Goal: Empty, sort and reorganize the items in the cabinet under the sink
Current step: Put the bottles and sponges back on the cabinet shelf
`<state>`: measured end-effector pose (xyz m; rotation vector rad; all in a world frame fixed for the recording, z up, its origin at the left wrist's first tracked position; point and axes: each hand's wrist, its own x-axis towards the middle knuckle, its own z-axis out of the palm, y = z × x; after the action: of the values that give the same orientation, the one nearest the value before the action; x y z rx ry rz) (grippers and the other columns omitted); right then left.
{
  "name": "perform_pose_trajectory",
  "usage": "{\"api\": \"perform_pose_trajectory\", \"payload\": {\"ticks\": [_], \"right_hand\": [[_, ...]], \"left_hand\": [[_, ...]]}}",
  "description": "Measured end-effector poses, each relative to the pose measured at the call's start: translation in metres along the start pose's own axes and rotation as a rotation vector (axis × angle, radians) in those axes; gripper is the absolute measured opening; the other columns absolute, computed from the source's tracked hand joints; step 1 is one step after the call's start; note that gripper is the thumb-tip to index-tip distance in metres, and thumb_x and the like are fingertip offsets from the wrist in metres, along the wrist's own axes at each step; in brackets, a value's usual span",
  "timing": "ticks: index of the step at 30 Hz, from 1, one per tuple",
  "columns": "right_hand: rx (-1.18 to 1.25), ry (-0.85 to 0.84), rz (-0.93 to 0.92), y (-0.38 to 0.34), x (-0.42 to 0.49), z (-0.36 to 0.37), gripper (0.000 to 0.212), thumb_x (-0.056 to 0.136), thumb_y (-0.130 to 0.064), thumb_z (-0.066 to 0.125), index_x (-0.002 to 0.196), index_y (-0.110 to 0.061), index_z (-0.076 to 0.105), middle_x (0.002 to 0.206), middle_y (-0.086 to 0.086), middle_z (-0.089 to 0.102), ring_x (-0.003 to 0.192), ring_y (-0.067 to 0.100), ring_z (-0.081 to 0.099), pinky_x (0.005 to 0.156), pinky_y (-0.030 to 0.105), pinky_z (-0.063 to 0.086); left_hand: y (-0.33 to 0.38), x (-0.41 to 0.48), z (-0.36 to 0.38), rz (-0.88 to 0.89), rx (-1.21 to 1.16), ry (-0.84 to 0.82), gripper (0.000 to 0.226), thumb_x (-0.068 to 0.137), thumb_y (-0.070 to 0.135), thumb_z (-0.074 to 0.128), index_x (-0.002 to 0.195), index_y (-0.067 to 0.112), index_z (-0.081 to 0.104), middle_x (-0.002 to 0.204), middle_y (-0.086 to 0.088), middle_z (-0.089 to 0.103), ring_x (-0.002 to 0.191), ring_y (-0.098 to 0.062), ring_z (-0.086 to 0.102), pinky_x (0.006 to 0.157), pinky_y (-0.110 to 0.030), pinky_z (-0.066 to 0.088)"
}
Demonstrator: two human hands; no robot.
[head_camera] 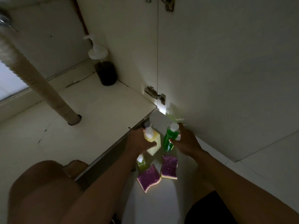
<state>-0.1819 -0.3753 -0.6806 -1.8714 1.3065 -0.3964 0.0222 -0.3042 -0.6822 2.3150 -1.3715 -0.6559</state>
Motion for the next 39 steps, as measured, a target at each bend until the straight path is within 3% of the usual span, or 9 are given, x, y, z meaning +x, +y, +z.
{"api": "perform_pose_trajectory", "payload": {"ticks": [3,8,11,15,21,29,33,39], "right_hand": [[-0.036,0.049,-0.095,-0.021,-0.004,-0.017,0.050,0.082,-0.027,0.075,0.127,-0.029,0.054,0.119,-0.005,0.065,0.108,0.017,0.061,0.092,0.038,0.052],[-0.079,0.112,-0.214,-0.066,-0.003,-0.039,0.037,0.081,-0.029,0.072,0.115,-0.025,0.057,0.104,-0.003,0.068,0.092,0.017,0.065,0.082,0.042,0.056],[-0.121,0.131,-0.286,-0.103,0.010,-0.046,0.040,0.081,-0.031,0.073,0.117,-0.022,0.058,0.107,0.000,0.069,0.093,0.020,0.065,0.082,0.038,0.055],[-0.133,0.136,-0.348,-0.153,0.040,-0.044,0.043,0.078,-0.034,0.075,0.115,-0.020,0.059,0.105,0.000,0.069,0.089,0.020,0.067,0.080,0.035,0.056],[-0.067,0.132,-0.385,-0.209,0.105,-0.025,0.066,0.080,-0.044,0.077,0.134,-0.022,0.048,0.116,0.004,0.065,0.097,0.023,0.067,0.085,0.037,0.057],[-0.050,0.172,-0.414,-0.234,0.166,0.007,0.063,0.082,-0.030,0.077,0.135,-0.016,0.045,0.118,0.011,0.063,0.106,0.031,0.062,0.084,0.034,0.051],[-0.049,0.174,-0.424,-0.234,0.188,0.023,0.063,0.084,-0.029,0.077,0.134,-0.010,0.045,0.124,0.011,0.062,0.112,0.030,0.061,0.087,0.036,0.051],[-0.082,0.264,-0.397,-0.235,0.208,0.041,0.065,0.084,-0.030,0.077,0.134,-0.006,0.044,0.129,0.016,0.057,0.118,0.034,0.056,0.090,0.039,0.049]], "left_hand": [[0.014,-0.004,-0.031,0.059,0.000,0.022,0.069,0.058,0.055,0.084,0.114,0.018,0.066,0.109,0.000,0.071,0.097,-0.017,0.067,0.083,-0.027,0.053],[0.027,-0.004,-0.092,0.108,0.043,0.133,0.078,0.059,0.068,0.073,0.122,0.023,0.062,0.114,0.003,0.067,0.100,-0.017,0.059,0.075,-0.027,0.047],[0.028,0.007,-0.128,0.074,0.026,0.176,0.088,0.061,0.069,0.074,0.133,0.021,0.056,0.126,0.000,0.062,0.116,-0.022,0.055,0.089,-0.034,0.050],[0.016,0.034,-0.165,0.037,0.006,0.195,0.091,0.069,0.062,0.078,0.142,0.016,0.047,0.142,-0.008,0.049,0.131,-0.026,0.045,0.105,-0.035,0.039],[-0.004,0.097,-0.191,-0.041,0.013,0.227,0.088,0.073,0.054,0.079,0.144,0.016,0.045,0.143,-0.010,0.047,0.131,-0.027,0.044,0.101,-0.032,0.040],[-0.024,0.169,-0.195,-0.082,-0.047,0.303,0.078,0.079,0.043,0.078,0.143,0.012,0.046,0.143,-0.012,0.047,0.130,-0.031,0.045,0.101,-0.035,0.041],[-0.031,0.200,-0.195,-0.065,-0.075,0.319,0.079,0.075,0.048,0.079,0.141,0.017,0.050,0.140,-0.011,0.051,0.126,-0.030,0.049,0.090,-0.030,0.041],[-0.034,0.218,-0.187,0.033,-0.189,0.340,0.064,0.078,0.038,0.081,0.133,0.018,0.056,0.129,-0.006,0.060,0.117,-0.025,0.056,0.083,-0.023,0.039]]}}
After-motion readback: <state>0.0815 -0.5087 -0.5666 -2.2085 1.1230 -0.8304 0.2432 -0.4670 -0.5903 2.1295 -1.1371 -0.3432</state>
